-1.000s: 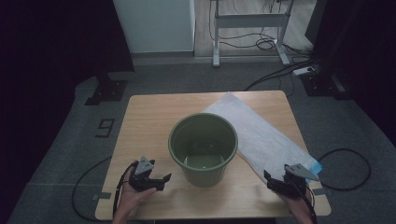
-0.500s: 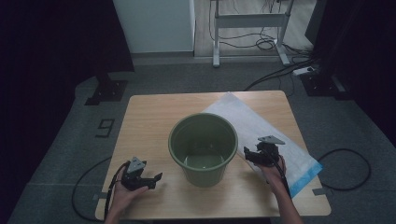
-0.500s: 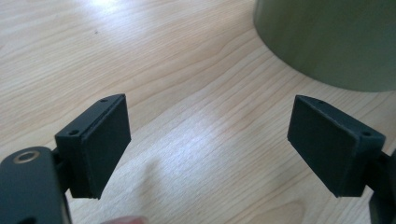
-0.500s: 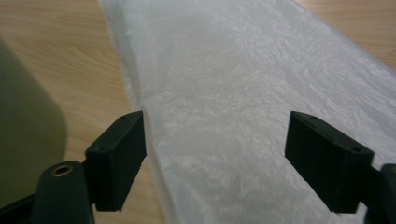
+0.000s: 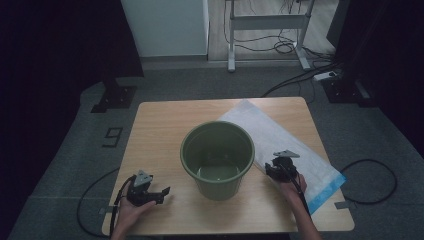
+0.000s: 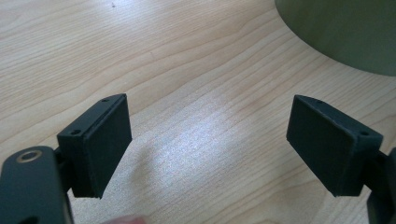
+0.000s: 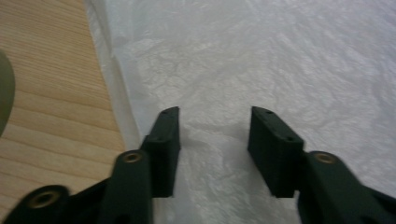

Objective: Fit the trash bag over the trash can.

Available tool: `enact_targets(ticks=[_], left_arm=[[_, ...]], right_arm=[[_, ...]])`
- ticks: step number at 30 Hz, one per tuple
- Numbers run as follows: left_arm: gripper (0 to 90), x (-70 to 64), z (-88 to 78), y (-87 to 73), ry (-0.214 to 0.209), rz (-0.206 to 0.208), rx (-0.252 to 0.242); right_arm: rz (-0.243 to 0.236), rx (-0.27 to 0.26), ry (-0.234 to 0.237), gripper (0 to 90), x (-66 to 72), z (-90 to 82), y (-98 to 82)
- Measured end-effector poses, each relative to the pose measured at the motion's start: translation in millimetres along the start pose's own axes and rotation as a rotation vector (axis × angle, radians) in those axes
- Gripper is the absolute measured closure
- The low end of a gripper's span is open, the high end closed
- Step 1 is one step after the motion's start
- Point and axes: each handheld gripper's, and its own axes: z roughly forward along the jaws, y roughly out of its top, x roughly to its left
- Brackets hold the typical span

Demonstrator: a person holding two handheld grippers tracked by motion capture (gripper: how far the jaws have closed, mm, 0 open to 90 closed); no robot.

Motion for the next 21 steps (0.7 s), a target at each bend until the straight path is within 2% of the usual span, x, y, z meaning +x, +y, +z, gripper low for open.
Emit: enact_targets(ticks=[1,2,4,6,9,11,16,21], left_arm=[[13.8,0.0,0.0,0.0,0.000,0.000,0.000],[13.8,0.1,0.5,-0.1,0.000,-0.002,0.002],[13.9,-0.1,0.6,0.0,0.000,-0.004,0.001],[14.0,-0.9,0.9,0.1,0.002,-0.002,0.003],[14.0,-1.9,2.3,0.5,0.006,0.004,0.009],[14.1,-2.5,3.0,0.8,0.009,0.002,0.013],[14.1,-5.8,4.2,2.3,0.012,0.006,0.015],[14.1,-6.6,8.5,3.6,0.011,0.012,0.027]], right_arm=[[0.000,0.000,0.000,59.6,0.0,0.0,0.0],[0.008,-0.009,-0.004,66.7,-3.1,-2.7,-3.4],[0.009,-0.015,-0.005,70.3,-4.3,-3.7,-5.0],[0.011,-0.039,-0.007,83.0,-8.4,-8.4,-12.6],[0.001,-0.035,0.001,88.9,-11.8,-15.4,-19.0],[-0.004,-0.039,0.003,89.4,-15.4,-21.3,-25.1],[0.029,-0.053,0.026,89.5,-30.5,-36.9,-41.9],[0.040,-0.052,0.030,89.6,-46.0,-54.4,-58.6]])
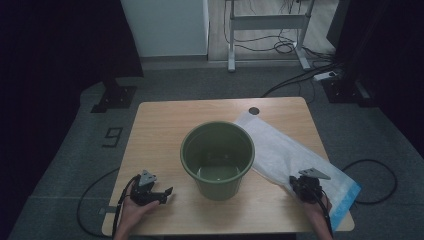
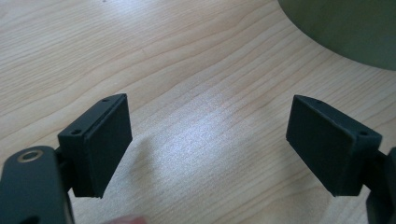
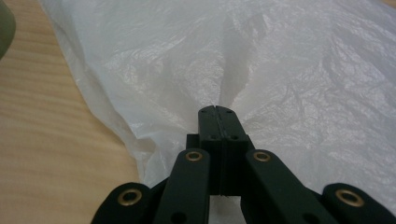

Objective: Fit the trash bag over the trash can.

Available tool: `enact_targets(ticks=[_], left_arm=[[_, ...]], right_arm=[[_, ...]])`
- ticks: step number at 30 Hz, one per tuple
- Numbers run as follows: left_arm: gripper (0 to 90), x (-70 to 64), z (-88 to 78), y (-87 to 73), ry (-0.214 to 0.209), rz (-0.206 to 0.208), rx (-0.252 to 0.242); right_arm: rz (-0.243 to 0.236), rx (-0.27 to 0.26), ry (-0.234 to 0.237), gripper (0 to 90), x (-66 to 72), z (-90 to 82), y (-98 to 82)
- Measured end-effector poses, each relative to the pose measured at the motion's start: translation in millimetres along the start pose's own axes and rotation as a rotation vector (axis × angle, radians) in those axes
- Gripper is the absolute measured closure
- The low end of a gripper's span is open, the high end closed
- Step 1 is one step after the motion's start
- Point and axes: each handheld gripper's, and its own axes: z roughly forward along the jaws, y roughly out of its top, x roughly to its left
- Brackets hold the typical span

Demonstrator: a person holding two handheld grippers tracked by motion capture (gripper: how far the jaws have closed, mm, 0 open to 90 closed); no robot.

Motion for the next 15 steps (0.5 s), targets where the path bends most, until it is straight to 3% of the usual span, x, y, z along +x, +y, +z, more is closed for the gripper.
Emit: enact_targets(ticks=[7,8,9,10,11,13,15], left_arm=[[14.1,0.0,2.4,1.1,0.004,0.009,0.009],[14.1,0.4,1.3,1.1,0.005,0.007,0.003],[14.1,0.6,0.7,1.1,0.006,0.005,0.002],[14.1,1.5,-0.4,1.0,0.008,0.001,-0.003],[14.1,1.5,-0.4,1.0,0.008,0.001,-0.003],[14.2,2.1,-0.8,0.8,0.007,-0.003,-0.004],[14.1,2.1,-0.8,0.7,0.008,-0.002,-0.002]], right_arm=[[0.019,0.008,-0.018,88.2,-6.3,-13.7,-10.1],[0.017,-0.001,-0.022,65.3,-2.5,-14.9,-7.8],[0.017,-0.001,-0.022,65.3,-2.5,-14.9,-7.8],[0.007,-0.022,-0.013,54.8,3.3,-15.5,-2.8],[0.007,-0.022,-0.013,54.8,3.3,-15.5,-2.8],[-0.022,-0.042,-0.017,38.0,18.7,-11.2,9.9],[-0.027,-0.045,-0.011,34.8,24.3,-7.9,14.7]])
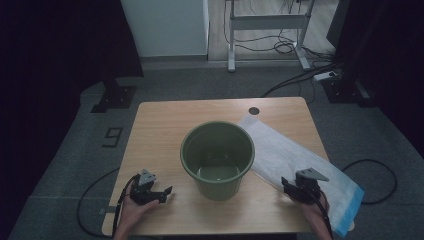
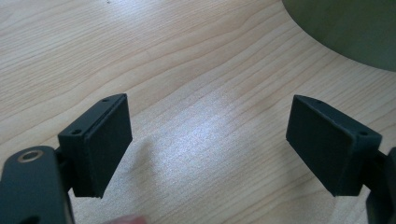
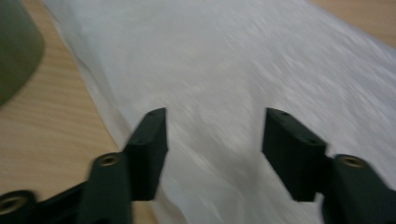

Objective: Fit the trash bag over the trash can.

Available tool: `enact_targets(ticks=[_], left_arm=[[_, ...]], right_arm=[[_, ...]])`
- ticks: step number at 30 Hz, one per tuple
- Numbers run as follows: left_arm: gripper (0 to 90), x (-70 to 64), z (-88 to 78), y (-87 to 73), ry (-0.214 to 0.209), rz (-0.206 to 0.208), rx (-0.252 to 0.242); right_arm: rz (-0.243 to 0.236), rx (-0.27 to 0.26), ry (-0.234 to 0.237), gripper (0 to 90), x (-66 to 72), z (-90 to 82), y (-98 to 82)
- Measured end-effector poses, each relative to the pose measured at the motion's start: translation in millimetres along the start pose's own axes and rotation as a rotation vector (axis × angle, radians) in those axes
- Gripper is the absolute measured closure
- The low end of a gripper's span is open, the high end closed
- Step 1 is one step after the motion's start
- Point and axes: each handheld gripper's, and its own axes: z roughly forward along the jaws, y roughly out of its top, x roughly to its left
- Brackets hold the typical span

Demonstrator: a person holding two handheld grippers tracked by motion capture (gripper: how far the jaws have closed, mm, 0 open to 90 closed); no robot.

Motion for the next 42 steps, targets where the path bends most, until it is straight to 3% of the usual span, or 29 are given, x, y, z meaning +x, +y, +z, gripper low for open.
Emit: enact_targets(ticks=[1,4,6,12,15,18,21,22,23,29,33,35,40,42], left_arm=[[14.1,-0.4,0.1,-0.2,0.000,0.000,0.001],[14.1,-0.9,-0.1,-0.2,-0.001,0.002,0.000],[14.1,-0.8,-1.0,-0.1,-0.001,0.000,-0.004],[14.1,1.2,-1.4,-1.1,0.002,-0.005,-0.003],[14.1,2.5,-2.2,-1.4,0.003,-0.010,-0.008],[14.1,2.4,-2.9,-1.3,0.002,-0.013,-0.011],[14.1,0.9,-2.4,-1.2,0.002,-0.012,-0.009],[14.1,0.9,-2.4,-1.2,0.002,-0.012,-0.009],[14.1,0.5,-2.3,-1.2,0.001,-0.011,-0.009],[14.3,-0.1,-4.7,-0.8,0.004,-0.012,-0.018],[14.3,-0.4,-6.9,0.5,0.004,-0.021,-0.027],[14.3,-0.4,-11.3,3.6,-0.021,-0.048,-0.046],[15.2,-4.0,-22.7,12.5,-0.019,-0.064,-0.087],[15.5,-6.7,-31.6,19.2,-0.024,-0.076,-0.114]], right_arm=[[-0.011,0.011,0.024,29.2,10.4,9.3,9.5],[-0.020,0.014,0.040,24.7,20.2,18.9,16.8],[-0.043,0.030,0.056,20.1,36.8,37.4,26.1],[-0.063,0.067,0.042,17.8,52.4,60.2,30.4],[-0.078,0.074,0.006,20.8,54.8,66.6,29.3],[-0.046,0.064,-0.009,28.2,51.0,69.2,27.5],[-0.015,0.056,-0.032,48.4,45.5,66.9,28.2],[-0.015,0.056,-0.032,48.4,45.5,66.9,28.2],[-0.001,0.059,-0.043,58.3,42.0,66.2,29.4],[0.019,0.061,-0.043,82.7,36.3,65.6,30.6],[0.057,0.051,-0.019,87.8,31.6,65.9,29.8],[0.093,0.007,0.010,88.5,26.0,62.2,30.8],[0.128,-0.065,0.043,88.8,19.7,47.0,42.0],[0.144,-0.121,0.066,88.8,15.4,33.5,53.6]])
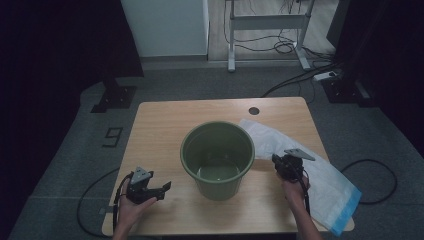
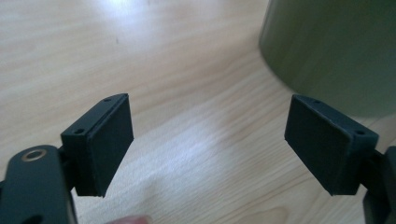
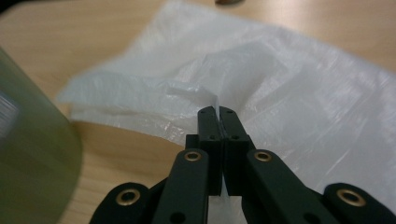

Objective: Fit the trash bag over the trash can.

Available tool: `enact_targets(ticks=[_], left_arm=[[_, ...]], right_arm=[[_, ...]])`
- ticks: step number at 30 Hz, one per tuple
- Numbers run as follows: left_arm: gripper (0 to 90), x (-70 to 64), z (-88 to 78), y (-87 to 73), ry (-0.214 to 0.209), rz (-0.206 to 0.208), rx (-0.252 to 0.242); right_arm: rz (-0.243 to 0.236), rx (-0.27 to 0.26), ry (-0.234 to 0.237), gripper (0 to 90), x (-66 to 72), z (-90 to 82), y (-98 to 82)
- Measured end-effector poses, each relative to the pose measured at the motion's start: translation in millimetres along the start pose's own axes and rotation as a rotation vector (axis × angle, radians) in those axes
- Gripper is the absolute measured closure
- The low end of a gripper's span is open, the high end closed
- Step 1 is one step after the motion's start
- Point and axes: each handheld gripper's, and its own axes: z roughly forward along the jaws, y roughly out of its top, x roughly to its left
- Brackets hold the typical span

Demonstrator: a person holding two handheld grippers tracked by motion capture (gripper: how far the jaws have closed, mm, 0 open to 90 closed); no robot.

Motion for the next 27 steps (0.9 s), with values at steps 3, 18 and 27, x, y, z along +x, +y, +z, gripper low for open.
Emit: enact_targets(ticks=[3,18,27], left_arm=[[15.6,-2.8,-4.5,5.6,-0.005,-0.001,-0.014],[16.7,-9.1,-29.1,38.0,-0.030,-0.015,-0.089],[16.8,-19.0,-38.2,54.9,-0.036,0.020,-0.114]], right_arm=[[0.015,-0.049,0.029,88.8,-0.8,-12.4,14.1],[-0.001,-0.246,0.110,88.9,8.4,-74.9,72.1],[-0.040,-0.328,0.124,88.9,19.4,-110.0,98.8]])
